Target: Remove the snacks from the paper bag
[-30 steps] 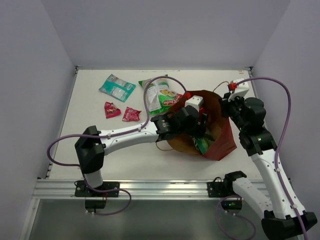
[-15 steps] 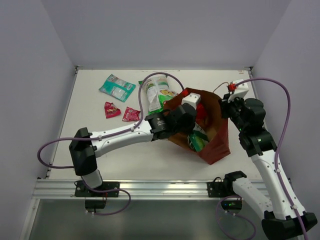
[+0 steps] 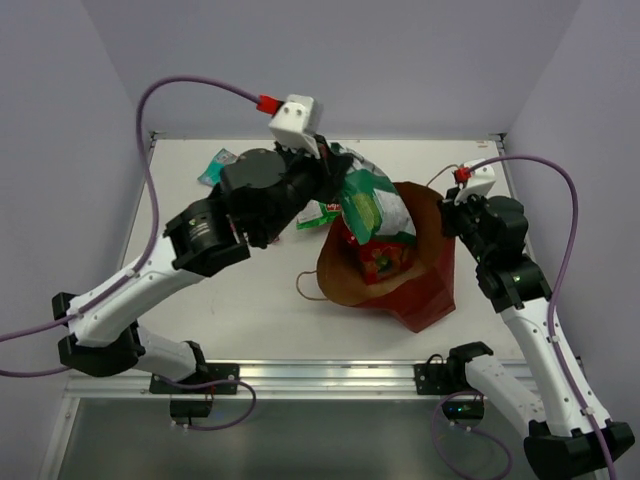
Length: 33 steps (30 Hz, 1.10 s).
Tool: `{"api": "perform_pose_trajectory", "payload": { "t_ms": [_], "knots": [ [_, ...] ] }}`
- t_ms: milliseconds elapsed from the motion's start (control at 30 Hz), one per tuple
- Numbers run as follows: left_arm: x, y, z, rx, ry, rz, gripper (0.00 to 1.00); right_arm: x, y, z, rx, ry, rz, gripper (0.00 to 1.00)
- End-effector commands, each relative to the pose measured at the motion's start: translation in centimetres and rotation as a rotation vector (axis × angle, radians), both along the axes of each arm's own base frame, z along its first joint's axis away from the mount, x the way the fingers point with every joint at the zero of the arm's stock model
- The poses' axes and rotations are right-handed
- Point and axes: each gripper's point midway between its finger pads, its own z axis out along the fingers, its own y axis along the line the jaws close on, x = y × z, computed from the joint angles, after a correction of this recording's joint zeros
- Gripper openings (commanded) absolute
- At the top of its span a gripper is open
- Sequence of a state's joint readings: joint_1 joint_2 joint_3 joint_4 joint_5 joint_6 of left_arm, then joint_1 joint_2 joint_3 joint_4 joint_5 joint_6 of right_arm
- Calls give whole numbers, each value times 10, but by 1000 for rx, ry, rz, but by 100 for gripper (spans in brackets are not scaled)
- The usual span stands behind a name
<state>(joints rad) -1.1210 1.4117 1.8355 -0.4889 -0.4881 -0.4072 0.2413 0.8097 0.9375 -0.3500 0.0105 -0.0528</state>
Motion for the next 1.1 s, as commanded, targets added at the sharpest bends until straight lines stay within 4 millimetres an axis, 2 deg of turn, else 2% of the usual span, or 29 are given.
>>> {"api": "perform_pose_trajectory", "payload": {
  "t_ms": [0, 67, 100, 133, 167, 200, 233, 267, 300, 333, 400, 433, 500, 533, 600, 633, 667, 733, 767, 800, 867, 900, 933, 967, 1000, 1033, 1067],
  "knots": [
    [18, 52, 56, -70, -123, 189, 0, 8, -7, 41, 20, -151, -46, 0],
    [28, 86, 63, -67, -135, 303, 0, 8, -10, 43, 18, -156, -60, 0],
    [35, 104, 59, -45, -134, 379, 0, 8, -10, 43, 18, -153, -61, 0],
    [45, 133, 59, -40, -134, 457, 0, 8, -11, 44, 18, -154, -66, 0],
    [51, 149, 57, -47, -128, 500, 0, 8, -11, 44, 19, -154, -69, 0],
    [60, 162, 41, -15, -111, 551, 0, 8, -12, 44, 20, -154, -71, 0],
    [67, 193, 41, -24, -118, 635, 0, 8, -12, 44, 20, -154, -73, 0],
    [72, 206, 33, -8, -111, 683, 0, 8, -12, 44, 20, -154, -73, 0],
    [79, 216, 13, 30, -87, 716, 0, 8, -13, 44, 21, -155, -76, 0],
    [88, 242, 5, 40, -78, 789, 0, 8, -12, 44, 23, -155, -76, 0],
    [94, 262, -10, 38, -60, 826, 0, 8, -12, 45, 24, -156, -73, 0],
    [104, 286, -33, 64, -31, 897, 0, 8, -12, 46, 25, -161, -75, 0],
    [111, 303, -51, 42, -6, 905, 0, 8, -12, 46, 25, -159, -72, 0],
    [119, 331, -74, 54, 22, 975, 0, 7, -10, 47, 28, -162, -64, 0],
    [129, 349, -96, 47, 57, 990, 0, 7, -9, 47, 28, -160, -58, 0],
    [137, 374, -104, 35, 58, 1047, 0, 7, -8, 47, 31, -161, -49, 0],
    [143, 383, -125, 44, 86, 1052, 0, 7, -7, 47, 31, -161, -45, 0],
    [161, 409, -137, 20, 77, 1062, 0, 7, -5, 47, 34, -160, -37, 0],
    [166, 415, -142, 16, 79, 1059, 0, 8, -5, 47, 34, -159, -36, 0],
    [170, 425, -143, 9, 72, 1061, 0, 8, -4, 45, 34, -156, -31, 0],
    [180, 434, -132, 4, 4, 1076, 0, 9, -2, 43, 35, -149, -25, 0],
    [180, 439, -137, 14, -3, 1090, 0, 8, -3, 43, 33, -150, -25, 0],
    [179, 444, -128, -1, -54, 1099, 0, 8, -3, 43, 34, -151, -25, 0],
    [177, 445, -132, -5, -56, 1101, 0, 7, -3, 44, 31, -153, -26, 0],
    [174, 445, -155, -1, -13, 1105, 1, 7, -3, 44, 32, -154, -28, 0],
    [169, 443, -163, -31, 5, 1108, 8, 7, -3, 44, 33, -154, -26, 0],
    [164, 442, -177, -38, 36, 1113, 24, 8, -2, 44, 33, -151, -20, 0]
  ]
}}
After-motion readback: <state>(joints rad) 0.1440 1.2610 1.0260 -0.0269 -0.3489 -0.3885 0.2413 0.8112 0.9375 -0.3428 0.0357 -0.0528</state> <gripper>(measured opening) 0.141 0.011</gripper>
